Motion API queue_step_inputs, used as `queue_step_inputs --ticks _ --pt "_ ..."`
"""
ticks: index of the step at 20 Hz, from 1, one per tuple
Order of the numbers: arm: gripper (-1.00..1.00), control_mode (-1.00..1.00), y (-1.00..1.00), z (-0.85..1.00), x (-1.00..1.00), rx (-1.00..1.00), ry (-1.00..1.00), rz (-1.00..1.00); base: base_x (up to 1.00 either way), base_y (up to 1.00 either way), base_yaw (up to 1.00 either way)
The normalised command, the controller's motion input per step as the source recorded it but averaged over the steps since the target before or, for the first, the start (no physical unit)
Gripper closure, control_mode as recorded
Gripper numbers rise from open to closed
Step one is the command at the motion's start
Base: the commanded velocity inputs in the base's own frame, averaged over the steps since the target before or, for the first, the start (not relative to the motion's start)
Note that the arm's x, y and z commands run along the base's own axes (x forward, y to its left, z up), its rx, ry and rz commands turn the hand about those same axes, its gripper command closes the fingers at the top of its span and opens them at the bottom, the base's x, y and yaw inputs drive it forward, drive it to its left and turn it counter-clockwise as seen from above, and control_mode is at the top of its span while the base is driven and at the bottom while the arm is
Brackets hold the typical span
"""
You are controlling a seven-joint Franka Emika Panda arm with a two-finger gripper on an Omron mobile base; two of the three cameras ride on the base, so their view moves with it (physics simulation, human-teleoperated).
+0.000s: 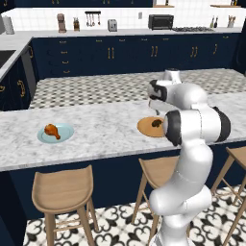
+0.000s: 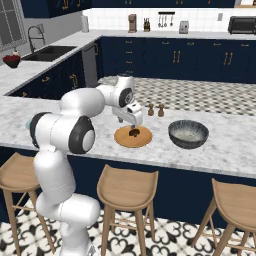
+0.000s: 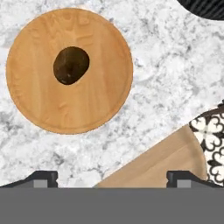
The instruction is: Pick the chicken drumstick and mushroom from their plates and place them in the bowl. Then put the bowl in the fridge.
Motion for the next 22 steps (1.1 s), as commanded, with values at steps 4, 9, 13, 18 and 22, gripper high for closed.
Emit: queue_step_inputs --ticks 4,9,13,18,22 --pt "-1.0 -1.0 -0.04 -0.2 0.7 0.01 0.13 0.0 0.0 0.0 0.0" --pt "-1.0 -1.0 -0.05 -0.45 0.35 0.01 0.04 0.0 0.0 0.0 0.0" --pt "-1.0 -1.0 -0.04 -0.55 0.54 0.0 0.07 0.0 0.0 0.0 0.0" --pt "-1.0 -1.0 -0.09 -0.44 0.5 0.0 0.07 0.0 0.0 0.0 0.0" --pt "-1.0 -1.0 -0.08 -0.27 0.47 0.0 0.0 0.0 0.0 0.0 0.0"
